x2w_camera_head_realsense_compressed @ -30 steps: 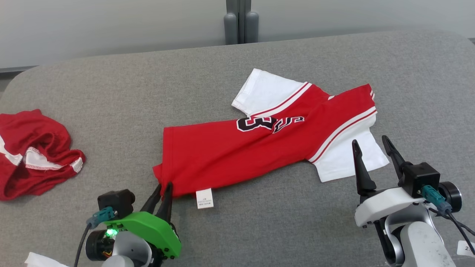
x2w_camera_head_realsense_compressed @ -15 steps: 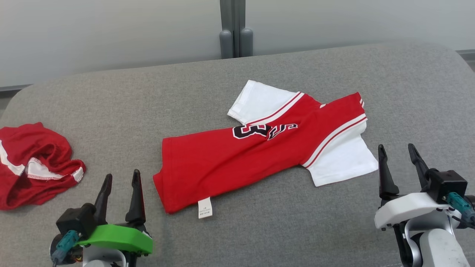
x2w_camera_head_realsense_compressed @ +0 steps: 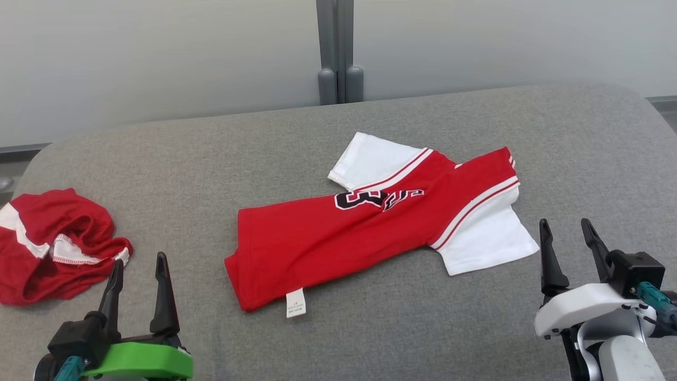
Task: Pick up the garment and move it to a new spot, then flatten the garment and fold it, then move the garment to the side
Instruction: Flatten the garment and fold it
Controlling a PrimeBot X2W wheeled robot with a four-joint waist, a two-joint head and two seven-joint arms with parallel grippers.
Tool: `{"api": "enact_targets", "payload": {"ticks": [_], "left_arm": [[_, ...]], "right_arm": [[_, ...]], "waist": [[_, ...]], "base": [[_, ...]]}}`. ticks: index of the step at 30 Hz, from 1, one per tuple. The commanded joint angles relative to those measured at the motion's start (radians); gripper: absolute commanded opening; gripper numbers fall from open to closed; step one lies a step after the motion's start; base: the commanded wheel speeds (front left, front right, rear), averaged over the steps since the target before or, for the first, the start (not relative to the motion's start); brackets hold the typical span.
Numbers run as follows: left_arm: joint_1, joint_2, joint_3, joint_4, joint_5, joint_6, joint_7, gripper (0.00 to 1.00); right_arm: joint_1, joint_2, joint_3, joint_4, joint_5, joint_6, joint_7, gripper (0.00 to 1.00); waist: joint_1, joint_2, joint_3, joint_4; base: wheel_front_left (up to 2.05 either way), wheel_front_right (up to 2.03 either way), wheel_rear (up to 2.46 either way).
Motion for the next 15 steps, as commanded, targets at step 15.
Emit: {"api": "enact_targets", "payload": {"ticks": [15], "left_arm": [[0.036, -0.025, 0.033, 0.024, 0.051, -0.027, -0.003, 1.00]], "right_arm": [[0.013, -0.002, -0.006, 0.002, -0.017, -0.001, 0.000, 1.00]], "waist": [[0.0000, 0.0000, -0.004, -0.004]], "base": [[0.00, 0.00, 0.00]]}}
